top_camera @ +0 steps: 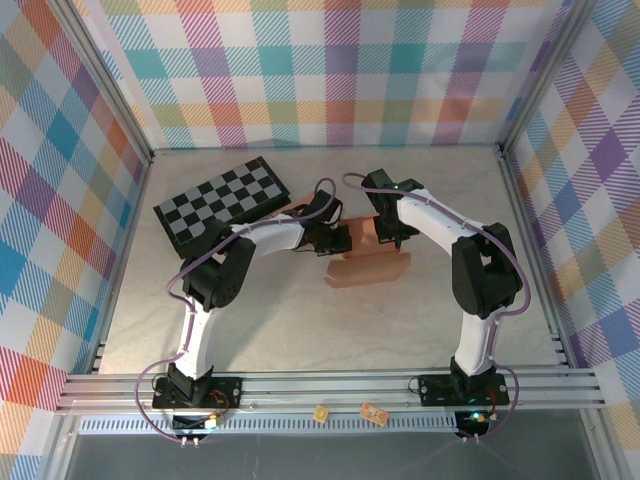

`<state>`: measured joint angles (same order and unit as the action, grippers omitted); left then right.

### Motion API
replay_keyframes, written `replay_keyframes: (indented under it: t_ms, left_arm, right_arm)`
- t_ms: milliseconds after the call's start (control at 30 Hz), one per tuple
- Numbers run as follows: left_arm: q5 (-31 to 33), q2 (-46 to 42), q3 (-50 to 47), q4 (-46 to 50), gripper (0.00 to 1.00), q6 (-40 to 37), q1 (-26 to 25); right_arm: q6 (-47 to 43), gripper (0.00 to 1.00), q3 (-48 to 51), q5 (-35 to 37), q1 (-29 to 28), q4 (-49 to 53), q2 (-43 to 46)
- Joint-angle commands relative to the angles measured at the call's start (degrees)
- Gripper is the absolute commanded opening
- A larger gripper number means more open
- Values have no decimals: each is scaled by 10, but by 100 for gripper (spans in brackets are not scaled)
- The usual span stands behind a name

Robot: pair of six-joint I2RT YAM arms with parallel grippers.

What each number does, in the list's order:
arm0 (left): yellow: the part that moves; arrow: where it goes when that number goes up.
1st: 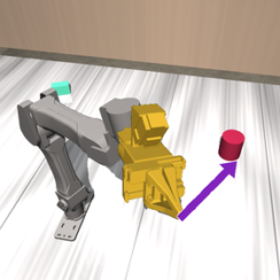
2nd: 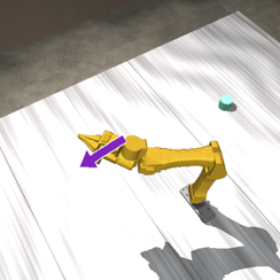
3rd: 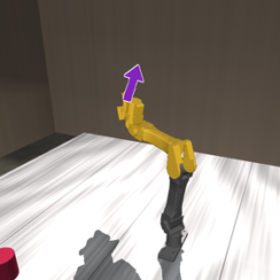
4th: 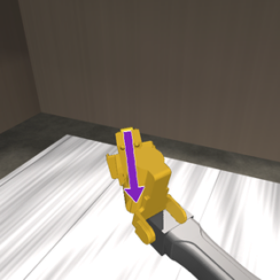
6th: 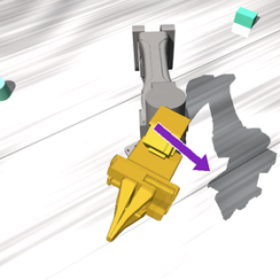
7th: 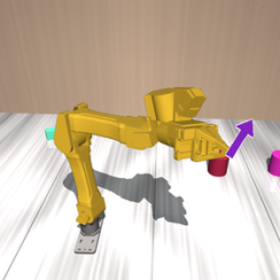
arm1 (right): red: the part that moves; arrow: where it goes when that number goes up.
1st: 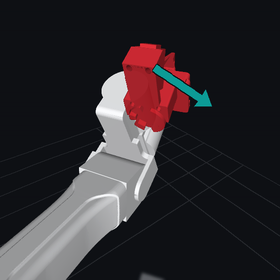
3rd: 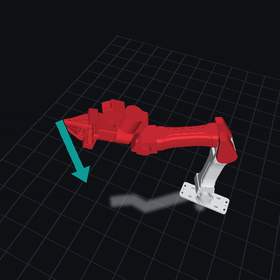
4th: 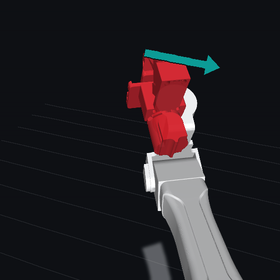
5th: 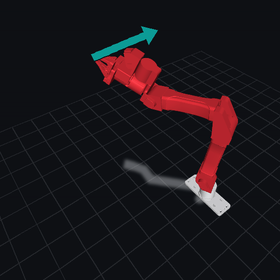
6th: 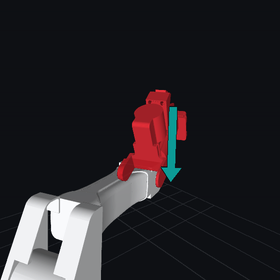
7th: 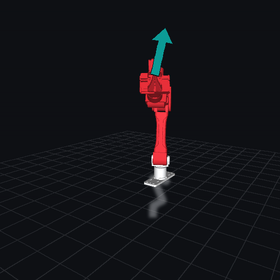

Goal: Fold the paper box

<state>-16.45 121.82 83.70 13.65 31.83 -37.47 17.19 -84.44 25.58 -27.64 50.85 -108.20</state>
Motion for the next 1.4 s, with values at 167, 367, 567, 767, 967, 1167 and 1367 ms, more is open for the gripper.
replay_keyframes:
  t_ms: [167, 367, 567, 767, 967, 1167, 1367]
  left_arm:
    - [105, -11, -27, 75, 0, 6, -21]
    - [143, -10, -10, 103, 10, 6, -32]
    - [150, -41, -19, 87, 30, 6, -36]
    - [117, -77, -16, 49, 38, 2, -34]
    - [82, -89, -24, -2, 52, 8, -19]
    - [87, -67, 1, 38, 51, -3, -9]
    - [108, -67, -5, 51, 42, -9, -8]
  right_arm:
    - [6, 0, -16, -32, -6, 20, -7]
    - [8, 0, -16, -32, -8, 19, -5]
    - [8, 0, -7, -31, -8, 16, 3]
    - [6, 0, -1, -32, -8, 13, 6]
    - [5, 0, 2, -33, -8, 13, 9]
    - [7, 0, 1, -33, -8, 14, 10]
    - [7, 0, 0, -35, -8, 16, 9]
